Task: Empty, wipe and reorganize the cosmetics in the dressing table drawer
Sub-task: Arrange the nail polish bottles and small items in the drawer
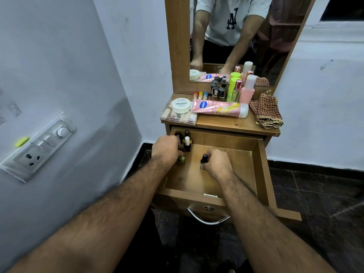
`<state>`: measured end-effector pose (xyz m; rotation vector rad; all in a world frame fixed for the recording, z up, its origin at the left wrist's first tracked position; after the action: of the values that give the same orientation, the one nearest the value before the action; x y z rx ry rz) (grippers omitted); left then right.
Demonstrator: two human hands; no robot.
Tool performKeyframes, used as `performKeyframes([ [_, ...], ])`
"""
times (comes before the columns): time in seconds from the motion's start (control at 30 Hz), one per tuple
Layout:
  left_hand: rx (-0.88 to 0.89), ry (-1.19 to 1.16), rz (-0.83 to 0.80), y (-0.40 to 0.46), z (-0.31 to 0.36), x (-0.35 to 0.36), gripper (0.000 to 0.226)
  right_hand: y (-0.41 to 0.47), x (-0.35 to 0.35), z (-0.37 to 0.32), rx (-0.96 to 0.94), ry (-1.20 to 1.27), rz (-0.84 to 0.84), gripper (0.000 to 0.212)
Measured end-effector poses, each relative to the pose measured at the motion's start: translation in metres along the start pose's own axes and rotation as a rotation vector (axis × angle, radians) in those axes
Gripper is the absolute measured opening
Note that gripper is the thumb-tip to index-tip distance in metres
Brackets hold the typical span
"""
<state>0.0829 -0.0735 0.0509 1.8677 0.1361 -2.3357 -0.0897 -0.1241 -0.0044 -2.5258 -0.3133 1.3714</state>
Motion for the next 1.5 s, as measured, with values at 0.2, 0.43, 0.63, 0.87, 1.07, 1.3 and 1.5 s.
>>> performKeyframes([
  [0.2,0.017,0.144,0.037,0.002,-0.005,-0.009,0.029,0.002,0.006,-0.007,-0.027,-0.023,-0.018,0.02],
  [0.43,0.014,0.157,0.081,0.01,-0.005,-0.01,0.032,0.003,0.009,-0.005,-0.05,-0.032,-0.014,0.019],
  [0.63,0.037,0.135,0.1,0.013,-0.005,-0.011,0.032,0.006,0.011,-0.002,-0.043,-0.019,-0.01,0.018],
  [0.87,-0.038,-0.109,0.21,0.006,-0.023,-0.012,0.028,0.009,0.015,-0.011,-0.051,-0.03,-0.044,0.022],
  [1.07,-0.089,-0.298,0.293,-0.005,-0.038,-0.003,0.027,0.02,0.016,-0.036,-0.053,0.027,-0.051,0.023],
  [1.3,-0.072,-0.272,0.298,-0.005,-0.038,0.001,0.025,0.027,0.029,-0.046,-0.042,0.144,-0.04,0.029],
  [1.5,-0.074,-0.275,0.319,-0.005,-0.039,0.002,0.023,0.027,0.034,-0.048,-0.059,0.204,-0.021,0.02],
])
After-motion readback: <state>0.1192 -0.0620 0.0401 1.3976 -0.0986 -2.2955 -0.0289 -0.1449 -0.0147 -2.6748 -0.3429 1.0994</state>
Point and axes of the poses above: each hand's wrist, its own y-axis towards the middle knuckle, its own x-axis out of the palm, z = x × y, the point moved 10 cm from there along y, towards the middle knuckle, and after that the axes turned 14 degrees about x, right-handed, at the moved point
